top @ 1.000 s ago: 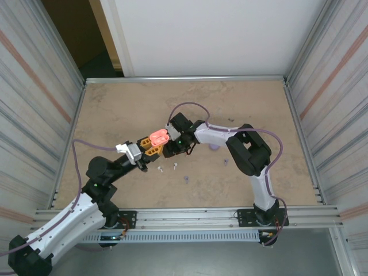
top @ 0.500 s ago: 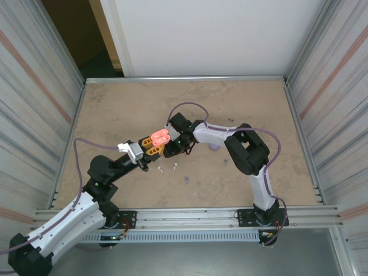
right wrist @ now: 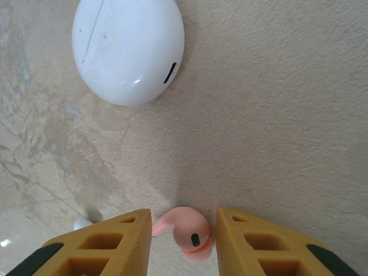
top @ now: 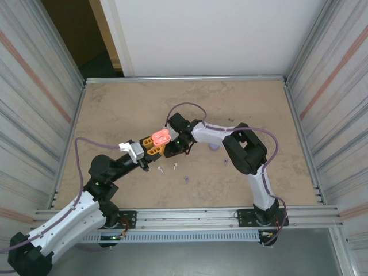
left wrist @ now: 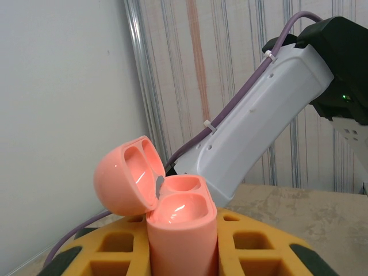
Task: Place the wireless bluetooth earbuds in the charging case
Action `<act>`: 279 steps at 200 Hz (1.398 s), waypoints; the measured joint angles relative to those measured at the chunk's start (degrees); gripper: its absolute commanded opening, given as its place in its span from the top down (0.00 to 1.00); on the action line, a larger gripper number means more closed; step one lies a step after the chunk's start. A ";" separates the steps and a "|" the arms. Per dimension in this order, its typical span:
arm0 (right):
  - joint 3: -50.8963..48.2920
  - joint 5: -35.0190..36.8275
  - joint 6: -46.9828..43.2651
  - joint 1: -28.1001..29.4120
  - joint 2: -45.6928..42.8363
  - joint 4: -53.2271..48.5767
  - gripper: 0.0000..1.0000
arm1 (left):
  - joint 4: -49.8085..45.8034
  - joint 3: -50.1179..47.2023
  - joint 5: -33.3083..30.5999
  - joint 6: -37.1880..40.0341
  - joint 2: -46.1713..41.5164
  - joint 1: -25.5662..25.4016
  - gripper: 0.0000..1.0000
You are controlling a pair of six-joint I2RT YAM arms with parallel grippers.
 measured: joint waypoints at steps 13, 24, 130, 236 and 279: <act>0.04 -0.02 -0.09 0.00 0.07 -0.33 0.71 | 0.00 0.00 -0.02 0.00 0.00 0.00 1.00; 0.11 -0.02 -0.15 0.00 0.11 -0.46 0.71 | 0.00 0.00 0.00 0.00 0.00 0.00 1.00; 0.17 -0.24 -0.22 0.37 0.15 -1.09 0.85 | -0.02 0.00 -0.02 0.00 0.00 -0.02 1.00; -8.20 1.51 -0.24 -1.73 -10.05 2.23 0.89 | -0.85 -0.66 -1.49 0.00 -0.81 0.00 1.00; -12.83 3.08 -0.28 -4.00 -19.47 2.38 0.89 | -0.85 -2.58 -3.50 -0.02 0.52 0.00 1.00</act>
